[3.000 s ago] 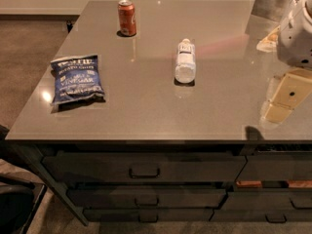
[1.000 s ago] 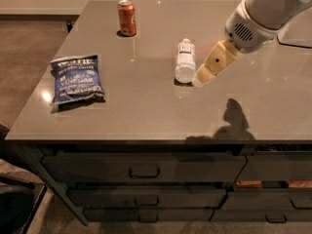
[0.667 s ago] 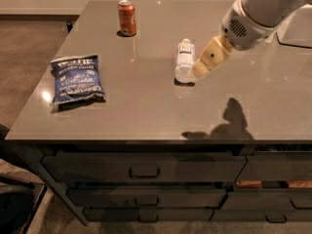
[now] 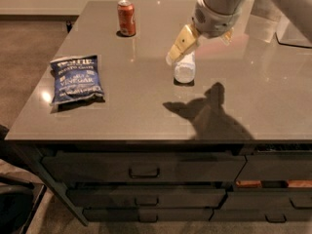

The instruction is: Move blue plastic bottle near blue chip bag

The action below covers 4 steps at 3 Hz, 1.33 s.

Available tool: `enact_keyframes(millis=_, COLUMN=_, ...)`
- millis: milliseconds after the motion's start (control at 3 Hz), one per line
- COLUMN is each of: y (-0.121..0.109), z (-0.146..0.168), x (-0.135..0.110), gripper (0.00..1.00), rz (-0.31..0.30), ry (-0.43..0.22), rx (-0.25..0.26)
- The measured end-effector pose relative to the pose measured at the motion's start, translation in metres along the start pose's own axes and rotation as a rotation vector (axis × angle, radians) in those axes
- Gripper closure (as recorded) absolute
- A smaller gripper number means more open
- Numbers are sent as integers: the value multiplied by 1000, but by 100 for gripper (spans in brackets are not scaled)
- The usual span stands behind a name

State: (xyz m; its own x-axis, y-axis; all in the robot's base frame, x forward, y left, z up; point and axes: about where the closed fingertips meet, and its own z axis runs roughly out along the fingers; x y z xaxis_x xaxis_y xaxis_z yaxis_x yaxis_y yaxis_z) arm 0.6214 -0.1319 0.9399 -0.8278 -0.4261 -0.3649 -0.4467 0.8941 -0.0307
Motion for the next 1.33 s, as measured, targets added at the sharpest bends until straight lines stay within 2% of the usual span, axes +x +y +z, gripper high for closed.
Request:
enact_keyframes(millis=667, y=-1, z=52, x=-44, gripper=0, rz=88, ry=97, rx=-1)
enact_keyframes(millis=1333, y=-14, z=82, x=-47, gripper=0, rz=160, ry=135, rx=18)
